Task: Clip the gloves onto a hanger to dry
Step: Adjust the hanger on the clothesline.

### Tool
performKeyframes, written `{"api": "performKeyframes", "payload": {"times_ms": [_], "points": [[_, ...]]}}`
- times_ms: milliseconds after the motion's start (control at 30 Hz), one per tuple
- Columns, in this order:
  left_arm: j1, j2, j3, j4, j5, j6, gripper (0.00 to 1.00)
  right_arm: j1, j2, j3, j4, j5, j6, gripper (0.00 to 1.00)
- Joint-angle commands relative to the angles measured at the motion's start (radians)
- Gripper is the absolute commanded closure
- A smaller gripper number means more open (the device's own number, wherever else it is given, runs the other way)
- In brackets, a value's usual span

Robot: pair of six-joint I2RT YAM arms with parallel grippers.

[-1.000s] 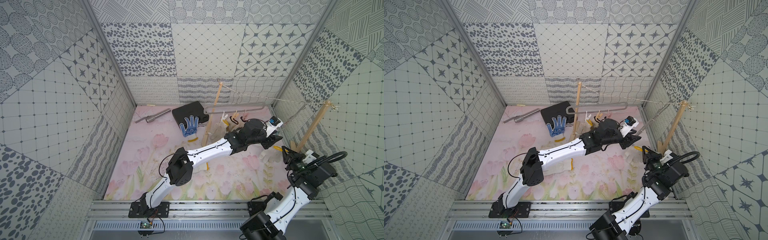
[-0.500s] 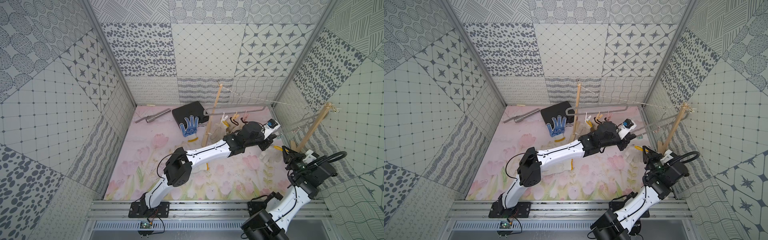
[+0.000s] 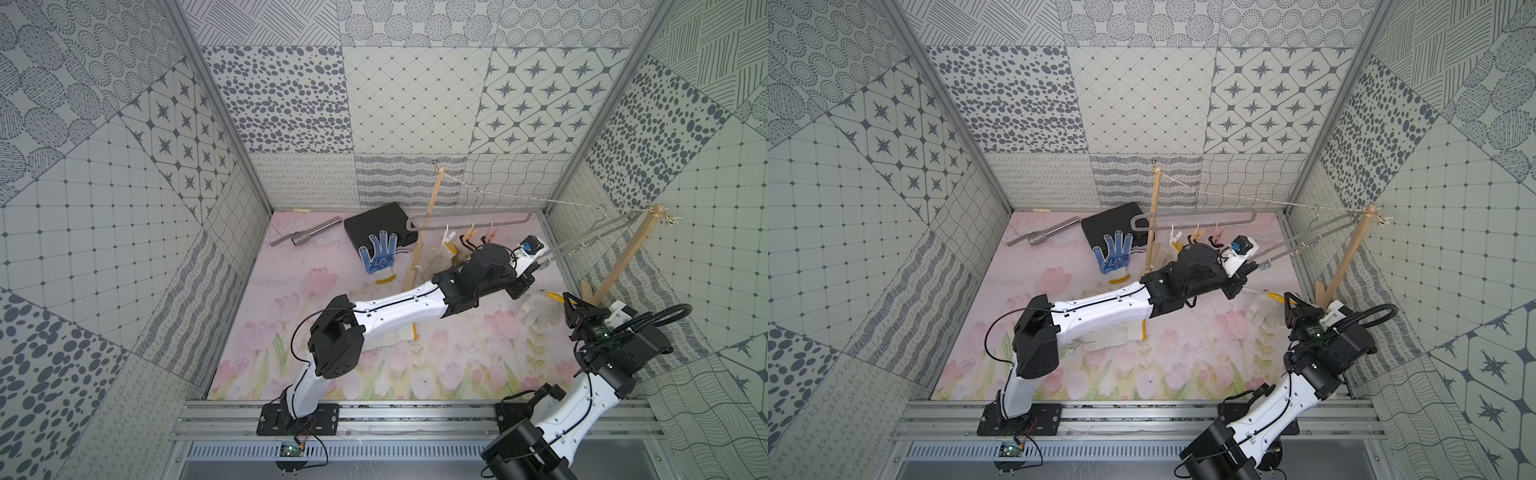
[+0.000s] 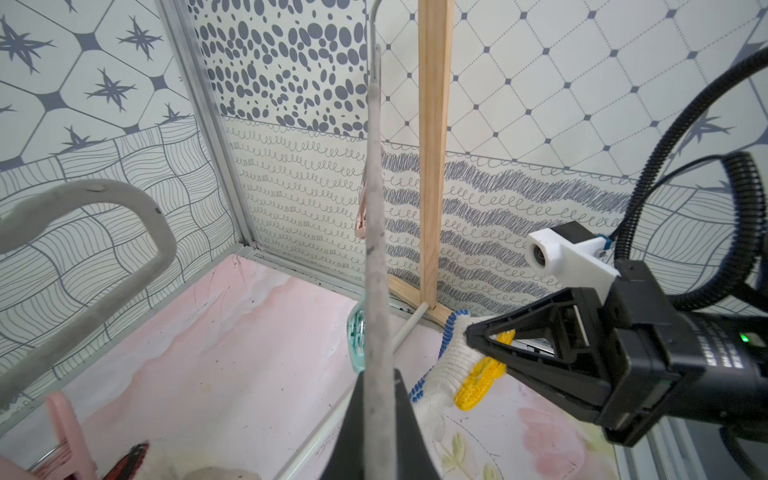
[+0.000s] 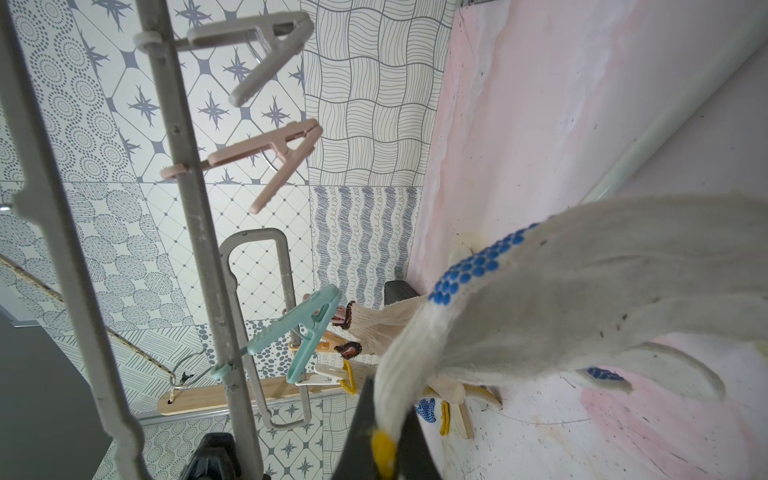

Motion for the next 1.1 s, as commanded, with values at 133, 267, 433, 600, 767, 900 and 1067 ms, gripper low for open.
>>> {"api": "performKeyframes", "payload": {"times_ms": [133,267,433,600,767,900,1067], "points": [[0.049,-0.149,-0.149,0.049,-0.061,0.019,1.0,-0.001,-0.031,0.011,0.024,-0.02,0.014,1.0],[0.091,-0.223,-0.237,0.024,-0.04,0.018,1.0,-0.002,-0.034,0.011,0.023,-0.021,0.013,1.0],[0.156,-0.305,-0.325,0.001,0.005,-0.013,1.0,-0.002,-0.037,0.003,0.023,-0.024,0.014,1.0],[0.193,-0.374,-0.394,-0.017,0.015,0.009,1.0,-0.002,-0.041,0.002,0.021,-0.026,0.012,1.0],[0.22,-0.439,-0.45,-0.036,0.015,0.001,1.0,0.0,-0.043,-0.001,0.018,-0.023,0.01,1.0],[0.235,-0.485,-0.484,-0.054,0.02,-0.006,1.0,-0.001,-0.043,-0.004,0.017,-0.017,0.007,1.0],[0.253,-0.512,-0.509,-0.066,0.051,0.006,1.0,0.0,-0.038,-0.003,0.014,-0.017,-0.008,1.0]]}}
